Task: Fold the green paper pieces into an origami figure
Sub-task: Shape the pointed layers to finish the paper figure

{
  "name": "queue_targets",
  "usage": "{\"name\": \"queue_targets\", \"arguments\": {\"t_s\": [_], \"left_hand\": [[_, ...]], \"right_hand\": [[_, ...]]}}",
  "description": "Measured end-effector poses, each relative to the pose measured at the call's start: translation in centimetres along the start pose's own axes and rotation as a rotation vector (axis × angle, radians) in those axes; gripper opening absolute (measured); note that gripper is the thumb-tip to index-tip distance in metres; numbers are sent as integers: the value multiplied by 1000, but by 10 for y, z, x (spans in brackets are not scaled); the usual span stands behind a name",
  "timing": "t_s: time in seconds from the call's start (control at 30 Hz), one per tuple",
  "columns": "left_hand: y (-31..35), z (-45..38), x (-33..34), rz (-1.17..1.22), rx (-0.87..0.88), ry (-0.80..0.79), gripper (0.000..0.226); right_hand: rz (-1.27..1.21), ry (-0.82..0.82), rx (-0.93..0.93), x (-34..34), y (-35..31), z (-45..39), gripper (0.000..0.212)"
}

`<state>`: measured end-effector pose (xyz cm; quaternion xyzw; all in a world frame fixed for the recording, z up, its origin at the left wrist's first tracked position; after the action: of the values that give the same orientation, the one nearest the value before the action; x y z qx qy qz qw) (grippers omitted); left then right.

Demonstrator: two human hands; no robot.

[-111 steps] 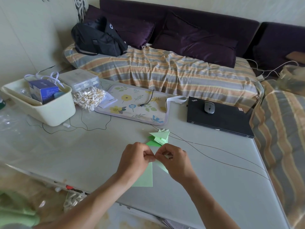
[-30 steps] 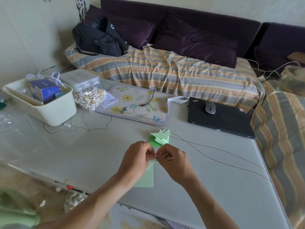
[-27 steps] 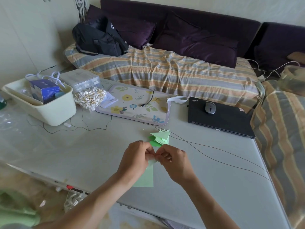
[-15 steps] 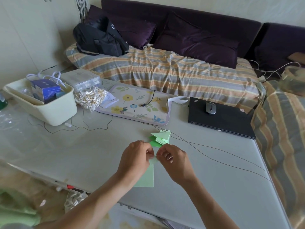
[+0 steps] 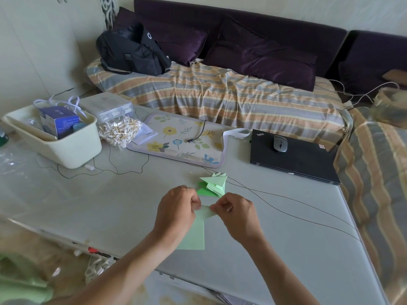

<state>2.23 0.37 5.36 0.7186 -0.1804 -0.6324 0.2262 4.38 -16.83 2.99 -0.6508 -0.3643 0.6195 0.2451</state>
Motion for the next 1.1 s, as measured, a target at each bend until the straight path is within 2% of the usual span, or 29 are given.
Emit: {"name": "queue_targets", "arguments": {"t_s": [0.17,0.27,0.37,0.5,0.6,0.67,0.77,0.9,1.1], "left_hand": [[-2,1,0,9,-49,-9,24],[-1,2,-3,13,-69,15,7],[-4,1,-5,45,-83,24,20],[-5,0,2,110,-59,-23,19],[-3,0,5,140,-31,-55,15],[-6,-1,6,124,-29,-50,12],[-12,-3,6,83,-23,-21,25],[-10,-5,1,8,-3,29,26],[-4,-1,6,-1,8,-30,23]], "right_hand": [[17,0,-22,2,-4,2,19],[50,-21,-35,4,-5,2,17],[55,-54,-12,5,0,2,16],[53,-50,-51,6,-2,3,11],[-16,-111,-44,10,-8,4,10],[-10,-103,-33,8,-11,5,12],[19,-74,-30,3,-11,5,12],[6,-93,10,7,-5,4,10],[-55,-139,-15,18,-6,5,7]]}}
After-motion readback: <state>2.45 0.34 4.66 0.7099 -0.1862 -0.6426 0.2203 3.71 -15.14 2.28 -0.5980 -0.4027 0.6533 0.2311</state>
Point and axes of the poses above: each hand's wrist, its own z-axis away from the middle knuckle, its own x-axis out of the palm, y = z × x, the point moved 9 cm from there along -z, towards the middle knuckle, and after that the axes turned 2 degrees about -y, right-handed, at the moved point
